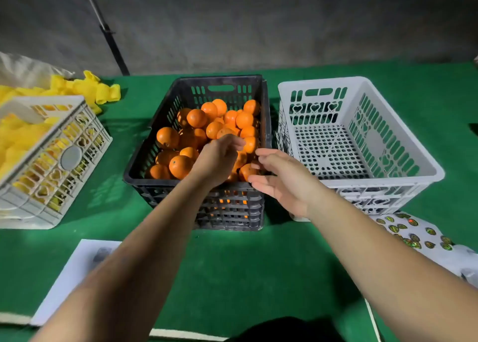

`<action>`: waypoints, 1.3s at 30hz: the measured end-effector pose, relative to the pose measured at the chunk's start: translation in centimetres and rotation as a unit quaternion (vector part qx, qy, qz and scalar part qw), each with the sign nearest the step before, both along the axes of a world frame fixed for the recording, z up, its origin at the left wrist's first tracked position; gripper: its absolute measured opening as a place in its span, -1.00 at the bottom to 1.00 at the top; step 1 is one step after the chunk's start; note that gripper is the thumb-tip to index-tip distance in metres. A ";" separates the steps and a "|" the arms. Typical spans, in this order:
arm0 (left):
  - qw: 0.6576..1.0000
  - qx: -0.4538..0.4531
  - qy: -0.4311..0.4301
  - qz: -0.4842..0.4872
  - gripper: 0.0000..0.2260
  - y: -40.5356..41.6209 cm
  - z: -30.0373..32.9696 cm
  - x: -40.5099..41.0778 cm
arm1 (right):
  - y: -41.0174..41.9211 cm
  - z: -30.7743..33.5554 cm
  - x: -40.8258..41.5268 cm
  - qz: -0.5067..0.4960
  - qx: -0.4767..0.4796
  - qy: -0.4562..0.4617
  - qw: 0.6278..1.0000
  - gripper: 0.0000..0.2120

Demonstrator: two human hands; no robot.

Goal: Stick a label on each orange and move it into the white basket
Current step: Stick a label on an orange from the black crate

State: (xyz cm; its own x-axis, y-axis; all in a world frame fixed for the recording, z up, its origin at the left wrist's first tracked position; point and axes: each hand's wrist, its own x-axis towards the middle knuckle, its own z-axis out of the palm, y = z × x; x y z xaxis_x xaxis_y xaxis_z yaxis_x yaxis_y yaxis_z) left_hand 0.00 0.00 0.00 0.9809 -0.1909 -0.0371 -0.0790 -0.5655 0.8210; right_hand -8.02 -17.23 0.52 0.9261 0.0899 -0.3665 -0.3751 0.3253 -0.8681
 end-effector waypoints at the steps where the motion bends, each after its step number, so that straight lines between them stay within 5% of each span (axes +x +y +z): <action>1: 0.998 0.048 0.051 0.007 -0.72 0.0 0.0 1.0 | 0.2 0.1 0.3 -0.015 -0.014 0.007 1.000 -0.75; 4: 0.965 0.200 0.161 0.044 -0.62 0.1 -0.8 2.4 | 0.3 0.2 0.8 -0.040 -0.026 0.033 0.998 -0.76; 6: 0.961 0.180 0.184 0.102 -0.54 -0.3 -1.8 3.0 | 0.3 0.1 0.9 -0.040 -0.031 0.036 0.998 -0.77; 9: 0.930 0.335 0.148 -0.016 -0.48 -1.2 -1.8 3.2 | 0.6 0.0 0.7 -0.036 -0.059 0.022 0.997 -0.79; 12: 0.908 0.383 0.149 -0.080 -0.63 -0.8 -0.4 2.8 | 0.8 -0.5 0.2 -0.033 -0.082 -0.001 0.996 -0.82; 14: 0.900 0.414 0.078 -0.114 -0.64 -0.6 0.7 2.3 | 0.4 -1.0 -0.4 -0.020 -0.073 -0.022 0.997 -0.82; 16: 0.923 0.376 -0.018 -0.076 -0.54 -0.8 1.0 1.8 | -0.1 -1.7 -1.5 -0.006 -0.060 -0.044 0.997 -0.80; 19: 0.976 0.129 -0.173 -0.018 -0.44 -1.0 1.2 -0.9 | -1.7 -3.8 -4.1 -0.004 -0.080 -0.090 0.993 -0.75; 22: 0.968 -0.066 -0.228 -0.080 -0.38 -1.9 -0.1 -6.5 | -5.1 -7.9 -8.4 -0.048 -0.143 -0.082 0.985 -0.76; 25: 0.970 -0.161 -0.144 -0.109 -0.37 -4.4 -2.2 -12.5 | -10.6 -12.9 -13.1 -0.123 -0.383 -0.052 0.914 -0.77; 30: 0.977 -0.143 0.035 -0.155 -0.40 -7.9 -6.1 -17.7 | -21.0 -17.6 -17.7 -0.146 -0.700 0.078 0.695 -0.61; 34: 0.971 -0.127 0.112 -0.169 -0.43 -9.2 -7.6 -18.6 | -25.9 -19.1 -17.7 -0.060 -0.730 0.187 0.655 -0.34; 39: 0.969 -0.107 0.144 -0.170 -0.44 -9.4 -8.1 -18.6 | -26.3 -19.3 -16.9 -0.062 -0.767 0.137 0.624 -0.54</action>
